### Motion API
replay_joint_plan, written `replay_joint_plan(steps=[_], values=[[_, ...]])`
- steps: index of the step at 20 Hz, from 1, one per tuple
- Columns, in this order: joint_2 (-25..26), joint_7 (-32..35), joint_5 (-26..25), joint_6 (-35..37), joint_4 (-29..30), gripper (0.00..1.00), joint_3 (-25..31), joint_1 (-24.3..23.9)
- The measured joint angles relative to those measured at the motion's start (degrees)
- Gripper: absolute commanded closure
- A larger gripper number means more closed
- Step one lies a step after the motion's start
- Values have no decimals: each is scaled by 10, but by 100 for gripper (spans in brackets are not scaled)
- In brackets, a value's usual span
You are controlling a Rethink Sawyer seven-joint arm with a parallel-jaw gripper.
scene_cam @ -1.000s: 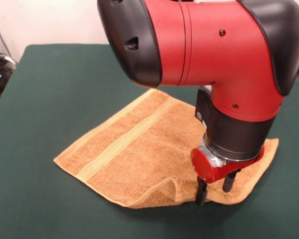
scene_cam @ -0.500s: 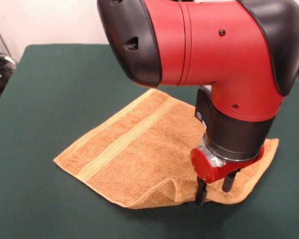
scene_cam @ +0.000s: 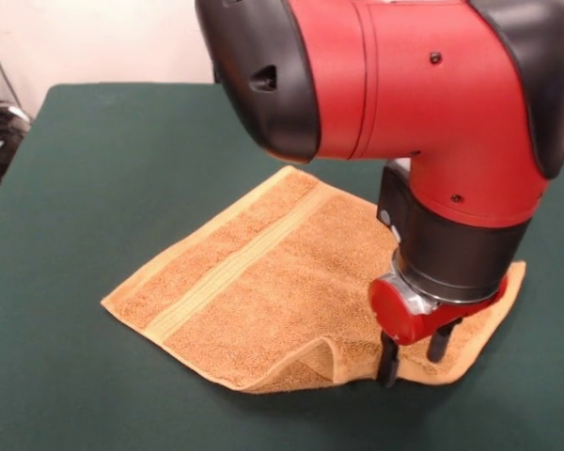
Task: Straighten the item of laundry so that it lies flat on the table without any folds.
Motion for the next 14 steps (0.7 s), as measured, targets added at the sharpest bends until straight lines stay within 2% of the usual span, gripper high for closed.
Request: replay_joint_plan(steps=[8,14], values=[[1,0,9,-1,-30,0,0,18],[-3,0,24,-38,-29,0,-5,22]])
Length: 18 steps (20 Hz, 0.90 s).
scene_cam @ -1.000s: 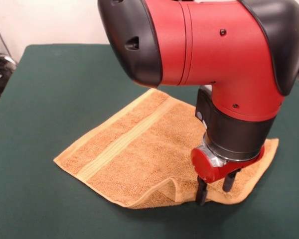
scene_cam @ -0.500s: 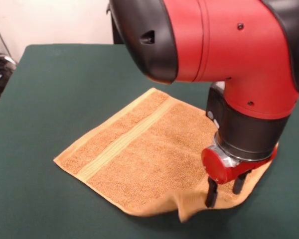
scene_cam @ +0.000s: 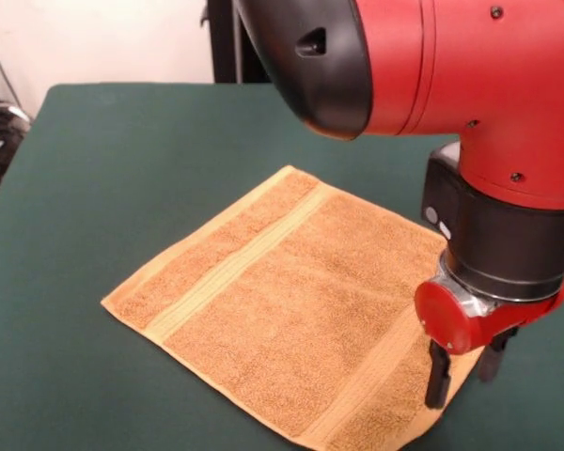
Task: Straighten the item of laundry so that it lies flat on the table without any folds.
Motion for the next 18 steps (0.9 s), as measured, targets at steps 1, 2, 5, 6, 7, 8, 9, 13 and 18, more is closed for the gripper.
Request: replay_joint_plan(steps=[1,2,5,6,7,8,9,13,18], values=[[-1,0,1,-5,1,0,-1,0],[-3,0,1,-9,3,0,-3,0],[-17,1,7,-32,22,0,-15,-1],[-23,3,9,-37,29,0,-20,-1],[-28,5,12,-41,37,0,-25,0],[-43,12,21,-50,58,0,-39,0],[-49,15,24,-54,68,0,-45,0],[-82,43,43,-71,117,0,-79,0],[-102,83,63,-94,150,0,-105,0]])
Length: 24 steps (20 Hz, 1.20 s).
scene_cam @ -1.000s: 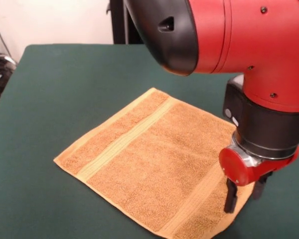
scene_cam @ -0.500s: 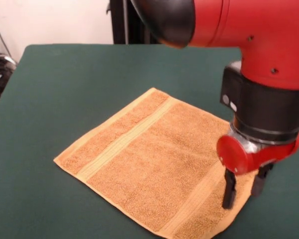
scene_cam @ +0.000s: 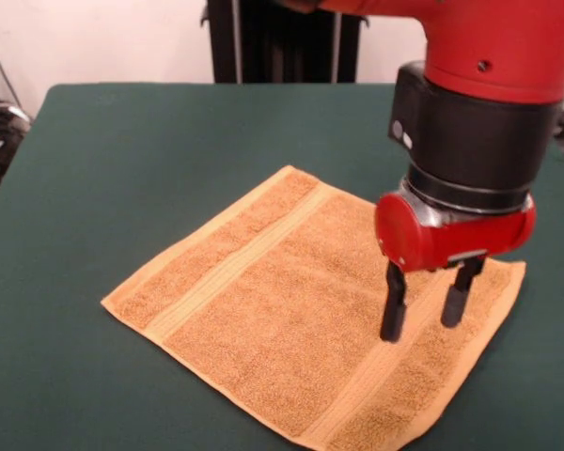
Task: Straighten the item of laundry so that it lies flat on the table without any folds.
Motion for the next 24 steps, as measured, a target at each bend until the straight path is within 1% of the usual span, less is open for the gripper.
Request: replay_joint_plan(steps=[3,9,12,18,24], values=[[-12,44,20,-28,28,0,-21,1],[-23,104,37,-78,69,0,-49,3],[-23,120,37,-102,85,0,-62,6],[-23,126,42,-136,113,0,-80,14],[-22,126,59,-139,127,0,-87,18]])
